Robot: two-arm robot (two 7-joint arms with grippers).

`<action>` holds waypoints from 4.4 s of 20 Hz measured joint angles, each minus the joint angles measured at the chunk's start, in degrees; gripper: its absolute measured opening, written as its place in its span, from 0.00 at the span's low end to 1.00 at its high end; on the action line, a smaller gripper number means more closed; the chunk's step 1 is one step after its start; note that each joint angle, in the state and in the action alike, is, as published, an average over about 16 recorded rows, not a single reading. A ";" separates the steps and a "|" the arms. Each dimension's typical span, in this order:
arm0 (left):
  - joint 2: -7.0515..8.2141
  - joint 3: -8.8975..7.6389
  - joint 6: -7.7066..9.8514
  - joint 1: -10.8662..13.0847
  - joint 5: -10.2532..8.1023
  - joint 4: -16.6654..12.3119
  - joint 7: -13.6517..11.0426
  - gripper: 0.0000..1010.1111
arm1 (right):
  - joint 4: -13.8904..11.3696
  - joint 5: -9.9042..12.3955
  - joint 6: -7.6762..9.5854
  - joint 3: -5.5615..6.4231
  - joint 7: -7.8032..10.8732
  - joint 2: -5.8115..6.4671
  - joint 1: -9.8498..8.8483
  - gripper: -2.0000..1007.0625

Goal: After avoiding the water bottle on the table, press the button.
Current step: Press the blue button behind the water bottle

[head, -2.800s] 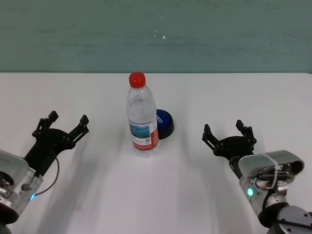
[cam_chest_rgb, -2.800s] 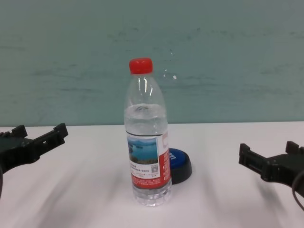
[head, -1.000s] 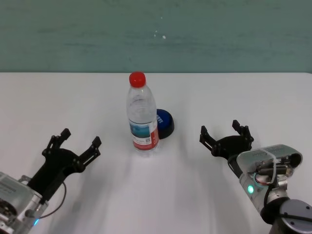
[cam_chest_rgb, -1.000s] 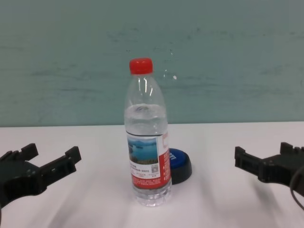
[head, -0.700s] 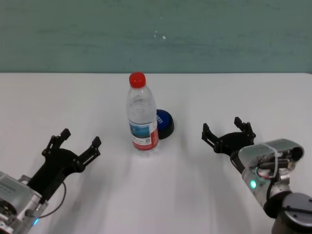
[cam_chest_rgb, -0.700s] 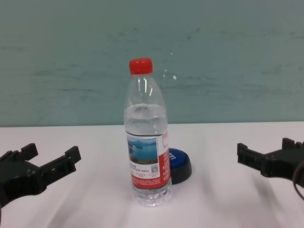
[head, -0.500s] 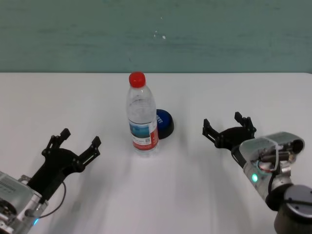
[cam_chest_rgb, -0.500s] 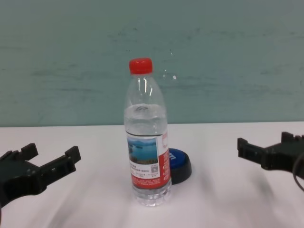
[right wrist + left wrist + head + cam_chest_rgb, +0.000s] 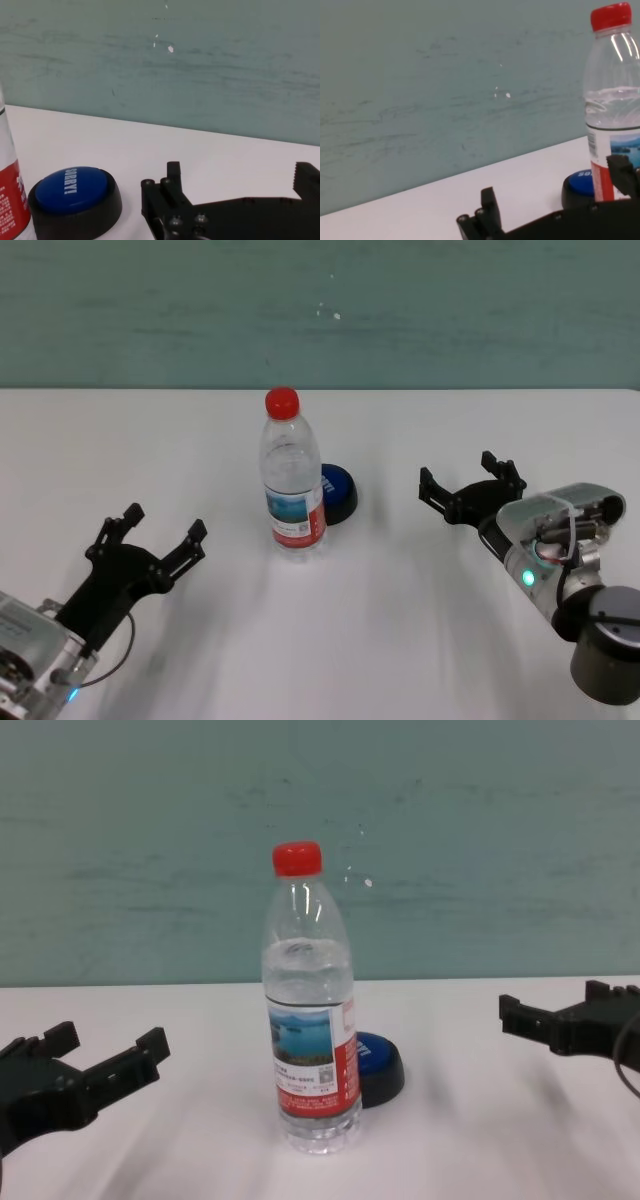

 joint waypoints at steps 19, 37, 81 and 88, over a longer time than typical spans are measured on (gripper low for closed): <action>0.00 0.00 -0.01 0.00 0.00 -0.01 0.00 1.00 | 9.57 -0.13 -1.20 -0.91 5.42 0.32 8.80 1.00; 0.00 0.00 -0.01 0.00 0.01 -0.01 0.00 1.00 | 18.49 0.32 -2.23 -4.73 8.77 0.41 16.65 1.00; 0.00 0.00 -0.01 0.00 0.01 0.00 0.00 1.00 | 34.99 2.14 -5.80 -10.11 14.50 -1.43 28.40 1.00; 0.00 0.00 -0.01 0.00 0.00 0.00 0.00 1.00 | 37.14 2.09 -6.45 -10.83 15.13 -2.12 29.73 1.00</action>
